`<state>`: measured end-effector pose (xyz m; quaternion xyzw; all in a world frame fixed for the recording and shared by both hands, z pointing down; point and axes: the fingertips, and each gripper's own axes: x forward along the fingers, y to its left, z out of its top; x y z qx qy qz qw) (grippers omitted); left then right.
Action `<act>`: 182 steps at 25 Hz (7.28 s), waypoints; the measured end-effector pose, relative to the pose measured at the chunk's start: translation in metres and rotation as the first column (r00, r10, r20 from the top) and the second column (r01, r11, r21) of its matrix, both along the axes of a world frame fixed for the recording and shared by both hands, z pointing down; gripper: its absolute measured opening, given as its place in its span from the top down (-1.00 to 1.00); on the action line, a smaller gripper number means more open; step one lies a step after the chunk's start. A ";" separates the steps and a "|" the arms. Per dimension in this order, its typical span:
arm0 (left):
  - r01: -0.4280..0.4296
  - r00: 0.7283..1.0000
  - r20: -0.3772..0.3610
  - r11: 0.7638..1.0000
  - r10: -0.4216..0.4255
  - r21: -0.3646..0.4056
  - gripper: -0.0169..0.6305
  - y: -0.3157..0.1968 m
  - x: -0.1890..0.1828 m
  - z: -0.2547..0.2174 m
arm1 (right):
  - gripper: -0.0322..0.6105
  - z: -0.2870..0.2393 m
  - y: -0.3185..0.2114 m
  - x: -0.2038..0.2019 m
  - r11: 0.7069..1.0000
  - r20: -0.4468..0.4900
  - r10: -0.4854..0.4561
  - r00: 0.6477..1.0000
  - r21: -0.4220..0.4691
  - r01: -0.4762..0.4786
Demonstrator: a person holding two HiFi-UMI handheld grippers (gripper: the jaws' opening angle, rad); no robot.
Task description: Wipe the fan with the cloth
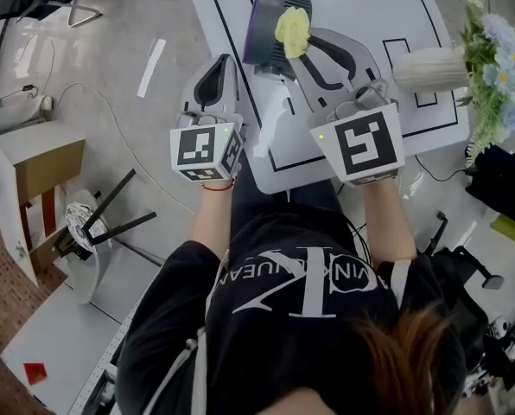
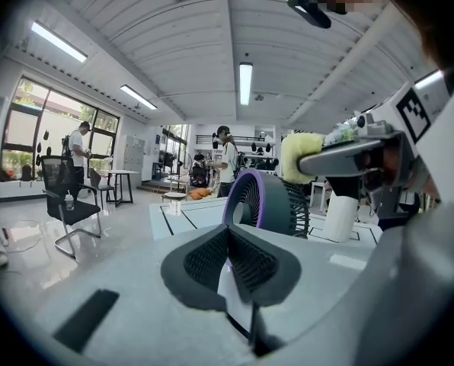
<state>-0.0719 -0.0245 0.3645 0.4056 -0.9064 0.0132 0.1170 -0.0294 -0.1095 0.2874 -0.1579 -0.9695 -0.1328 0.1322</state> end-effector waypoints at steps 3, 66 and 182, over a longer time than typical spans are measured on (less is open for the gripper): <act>0.009 1.000 -0.001 1.000 -0.009 0.002 0.91 0.002 0.003 0.001 | 0.69 0.003 0.003 0.003 1.000 -0.009 -0.017 1.000 0.025 0.017; 0.035 0.999 -0.018 0.999 -0.034 0.020 0.92 0.020 -0.006 0.004 | 0.70 0.002 0.027 0.000 0.998 0.043 -0.049 0.998 0.047 0.047; -0.600 0.798 -0.158 0.790 0.581 -0.125 0.47 0.004 -0.008 0.050 | 0.70 0.049 0.053 0.068 0.897 -0.155 0.440 0.884 0.037 -0.440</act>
